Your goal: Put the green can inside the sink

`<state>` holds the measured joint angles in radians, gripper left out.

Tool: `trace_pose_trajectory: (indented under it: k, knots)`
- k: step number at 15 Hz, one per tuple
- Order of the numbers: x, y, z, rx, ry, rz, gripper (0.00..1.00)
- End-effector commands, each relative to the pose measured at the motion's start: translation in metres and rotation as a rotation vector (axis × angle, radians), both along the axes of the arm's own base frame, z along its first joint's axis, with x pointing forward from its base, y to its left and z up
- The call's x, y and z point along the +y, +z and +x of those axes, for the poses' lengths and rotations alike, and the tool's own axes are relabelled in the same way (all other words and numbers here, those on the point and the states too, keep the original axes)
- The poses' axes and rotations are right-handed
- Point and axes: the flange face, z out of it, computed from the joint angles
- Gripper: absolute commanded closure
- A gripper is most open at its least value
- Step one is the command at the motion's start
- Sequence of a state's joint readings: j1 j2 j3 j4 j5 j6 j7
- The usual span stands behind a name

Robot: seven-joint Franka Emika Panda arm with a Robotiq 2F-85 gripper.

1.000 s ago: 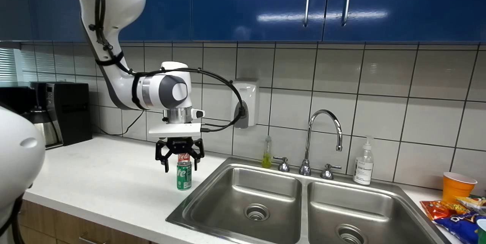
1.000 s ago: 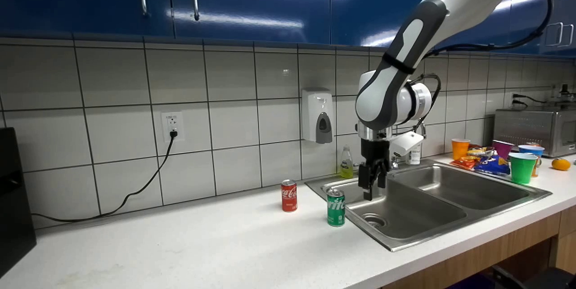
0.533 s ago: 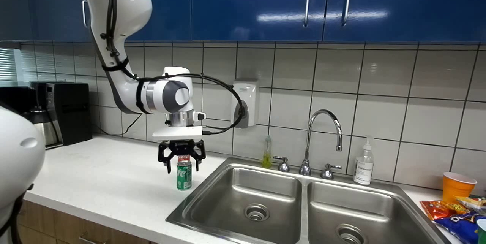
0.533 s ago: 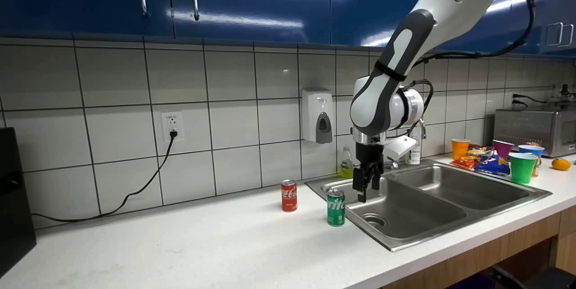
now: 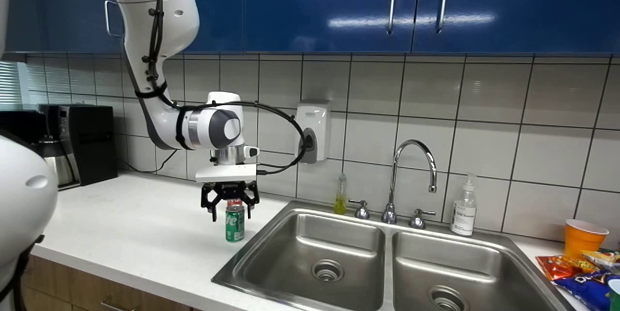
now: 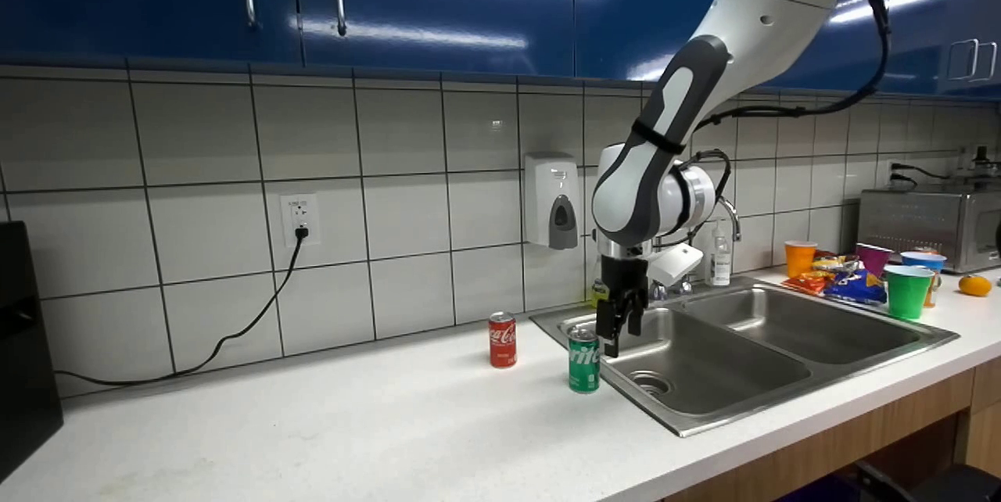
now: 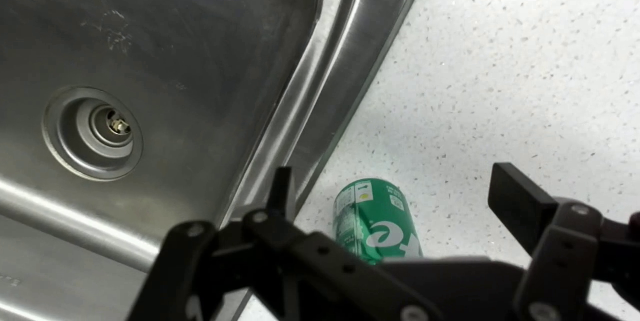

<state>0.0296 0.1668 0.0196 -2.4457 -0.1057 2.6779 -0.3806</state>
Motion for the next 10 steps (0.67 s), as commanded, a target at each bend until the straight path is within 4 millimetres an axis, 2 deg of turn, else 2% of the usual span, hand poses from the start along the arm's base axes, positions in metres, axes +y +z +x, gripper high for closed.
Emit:
trace_pose_trajectory:
  k: [1, 10]
  knots:
    - [0.007, -0.005, 0.014, -0.012, -0.011, 0.009, 0.00]
    - [0.012, -0.019, 0.034, -0.012, -0.001, 0.014, 0.00]
